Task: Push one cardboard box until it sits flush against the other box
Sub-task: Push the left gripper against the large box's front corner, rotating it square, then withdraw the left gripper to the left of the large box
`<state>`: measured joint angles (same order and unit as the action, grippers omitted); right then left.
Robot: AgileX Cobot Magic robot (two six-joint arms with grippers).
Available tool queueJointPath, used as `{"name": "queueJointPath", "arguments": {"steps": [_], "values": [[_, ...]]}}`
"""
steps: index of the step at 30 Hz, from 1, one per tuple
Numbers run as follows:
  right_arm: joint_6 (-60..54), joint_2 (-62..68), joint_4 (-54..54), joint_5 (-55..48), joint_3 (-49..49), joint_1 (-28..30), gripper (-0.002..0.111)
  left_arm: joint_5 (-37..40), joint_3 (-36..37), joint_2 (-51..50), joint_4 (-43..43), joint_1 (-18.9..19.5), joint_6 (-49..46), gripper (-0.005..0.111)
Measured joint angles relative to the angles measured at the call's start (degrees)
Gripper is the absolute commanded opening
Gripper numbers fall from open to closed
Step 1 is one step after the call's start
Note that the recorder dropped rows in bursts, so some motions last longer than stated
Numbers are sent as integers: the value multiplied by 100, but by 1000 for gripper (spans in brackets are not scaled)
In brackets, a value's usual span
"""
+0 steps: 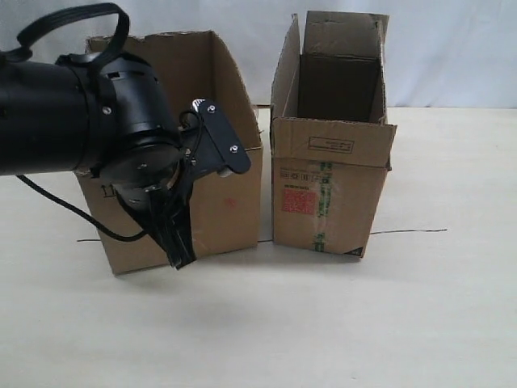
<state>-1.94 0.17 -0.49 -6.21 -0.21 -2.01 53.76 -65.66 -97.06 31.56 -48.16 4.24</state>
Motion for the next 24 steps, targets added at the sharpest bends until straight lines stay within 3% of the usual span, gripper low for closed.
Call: {"name": "queueJointPath", "arguments": {"steps": [4, 7, 9, 11, 12, 16, 17, 20, 24], "values": [[0, 0, 0, 0, 0, 0, 5, 65, 0, 398, -53, 9, 12, 0], [0, 0, 0, 0, 0, 0, 5, -262, 0, 1820, -67, 224, 391, 0], [0, 0, 0, 0, 0, 0, 5, -1071, 223, 2711, -79, 743, 1040, 0], [0, 0, 0, 0, 0, 0, 5, -1969, 834, 3335, -211, 1554, 1600, 0], [0, 0, 0, 0, 0, 0, 5, -2388, 1218, 3493, -326, 2244, 1850, 0], [0, 0, 0, 0, 0, 0, 5, -3151, 1841, 3387, -727, 3570, 2063, 0], [0, 0, 0, 0, 0, 0, 5, -3547, 2066, 3323, -888, 4139, 2091, 0], [0, 0, 0, 0, 0, 0, 5, -4131, 2244, 3033, -1183, 4910, 2101, 0], [0, 0, 0, 0, 0, 0, 5, -4671, 2339, 2193, -1352, 5320, 2101, 0]]}}
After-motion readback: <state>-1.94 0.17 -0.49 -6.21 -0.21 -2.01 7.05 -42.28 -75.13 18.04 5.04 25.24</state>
